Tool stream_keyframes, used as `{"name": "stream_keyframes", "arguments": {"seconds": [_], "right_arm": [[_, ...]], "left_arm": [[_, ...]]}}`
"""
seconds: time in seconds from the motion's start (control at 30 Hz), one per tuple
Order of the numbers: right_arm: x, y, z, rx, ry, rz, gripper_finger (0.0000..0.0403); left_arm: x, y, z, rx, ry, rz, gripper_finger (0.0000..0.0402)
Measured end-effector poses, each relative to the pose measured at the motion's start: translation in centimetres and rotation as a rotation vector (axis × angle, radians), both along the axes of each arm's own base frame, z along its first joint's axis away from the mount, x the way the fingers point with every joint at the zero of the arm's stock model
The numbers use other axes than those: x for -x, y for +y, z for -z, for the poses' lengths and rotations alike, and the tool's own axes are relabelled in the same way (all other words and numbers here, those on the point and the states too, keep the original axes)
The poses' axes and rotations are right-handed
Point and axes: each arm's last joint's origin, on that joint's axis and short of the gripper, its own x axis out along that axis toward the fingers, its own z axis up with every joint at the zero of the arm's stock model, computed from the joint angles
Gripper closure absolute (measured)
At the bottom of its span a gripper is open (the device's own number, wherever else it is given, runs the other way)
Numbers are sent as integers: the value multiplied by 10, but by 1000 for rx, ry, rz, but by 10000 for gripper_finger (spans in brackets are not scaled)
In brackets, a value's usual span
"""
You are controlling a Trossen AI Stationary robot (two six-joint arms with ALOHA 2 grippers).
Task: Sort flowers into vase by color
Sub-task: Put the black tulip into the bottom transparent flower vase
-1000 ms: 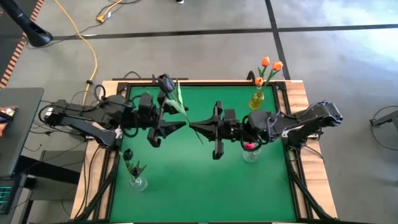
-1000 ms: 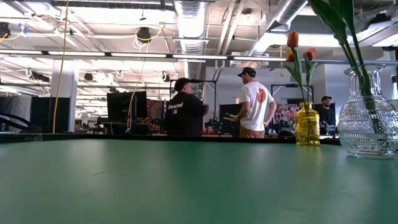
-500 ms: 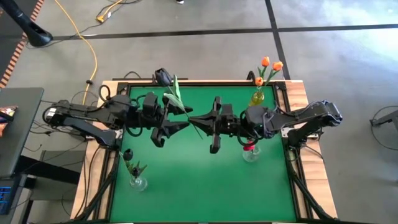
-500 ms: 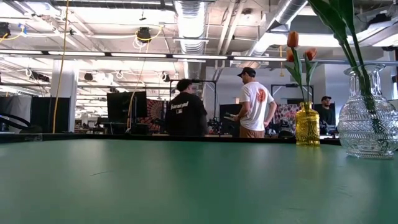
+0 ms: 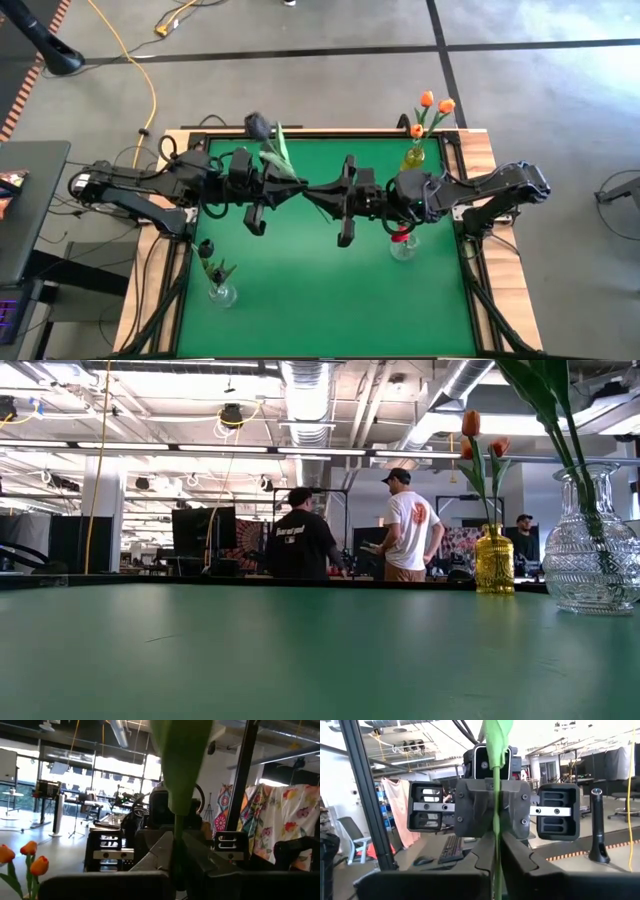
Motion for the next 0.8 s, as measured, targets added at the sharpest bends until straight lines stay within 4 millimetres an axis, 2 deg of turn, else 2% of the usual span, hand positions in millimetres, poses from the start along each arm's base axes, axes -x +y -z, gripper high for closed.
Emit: {"name": "stream_keyframes", "arguments": {"seconds": [0.2, 0.37, 0.57, 0.67, 0.8], "right_arm": [[0, 0, -1, 64, -5, 16, 300], [2, 0, -4, 67, -31, -6, 206], [13, 1, -14, 60, -61, -15, 99], [19, 0, -19, 58, -69, -17, 68], [24, -1, -22, 62, -53, -18, 48]], "left_arm": [[0, 0, 0, -1, 3, 1, 400], [6, 5, -2, 10, 7, 15, 401], [37, 11, -20, 23, 97, 61, 401], [57, 11, -34, 53, 182, 137, 401], [78, 4, -45, 76, 294, 379, 401]]}}
